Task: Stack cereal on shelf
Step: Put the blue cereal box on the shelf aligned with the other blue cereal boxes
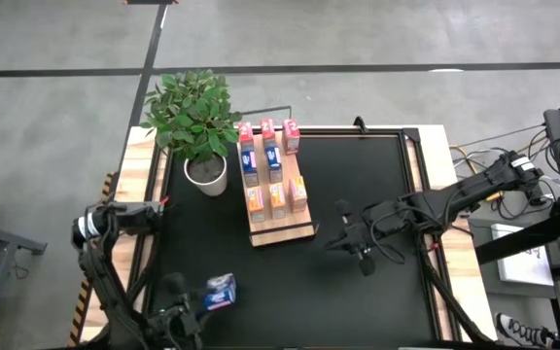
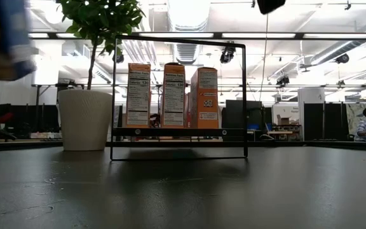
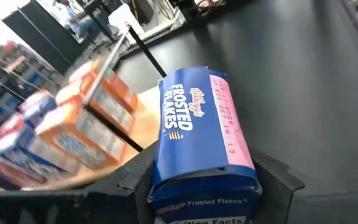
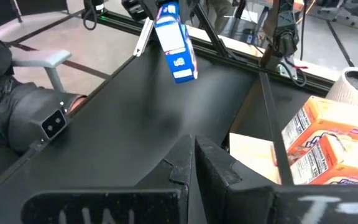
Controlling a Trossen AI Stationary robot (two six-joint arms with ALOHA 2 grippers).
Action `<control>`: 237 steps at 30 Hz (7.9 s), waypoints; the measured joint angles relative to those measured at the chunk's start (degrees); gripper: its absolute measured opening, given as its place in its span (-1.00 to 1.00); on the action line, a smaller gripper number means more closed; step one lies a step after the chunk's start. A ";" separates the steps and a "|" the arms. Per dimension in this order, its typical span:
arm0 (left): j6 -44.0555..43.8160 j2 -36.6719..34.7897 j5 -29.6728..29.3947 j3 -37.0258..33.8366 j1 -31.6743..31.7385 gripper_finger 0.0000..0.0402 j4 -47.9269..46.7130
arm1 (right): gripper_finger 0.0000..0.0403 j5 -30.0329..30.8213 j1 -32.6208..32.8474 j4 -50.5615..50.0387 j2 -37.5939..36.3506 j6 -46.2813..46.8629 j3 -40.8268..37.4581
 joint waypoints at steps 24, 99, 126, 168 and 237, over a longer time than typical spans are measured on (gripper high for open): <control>79.80 -7.69 23.39 7.36 19.65 -0.32 26.30 | -0.95 4.08 8.83 19.72 -0.02 -7.82 -11.67; 92.36 -21.92 25.47 -19.89 30.71 -0.32 78.80 | -0.01 31.50 10.39 49.64 32.72 -21.45 5.93; 101.63 -31.91 17.24 -21.04 28.68 0.27 69.03 | -0.27 41.76 8.17 26.87 18.77 -14.70 11.49; 100.55 -38.36 15.47 -34.09 32.91 0.20 69.17 | -0.25 -7.61 -48.02 75.53 30.17 10.97 -18.73; 100.16 -43.17 16.60 -37.68 35.16 0.20 70.19 | -0.03 -8.00 -45.00 61.80 33.91 5.89 -9.95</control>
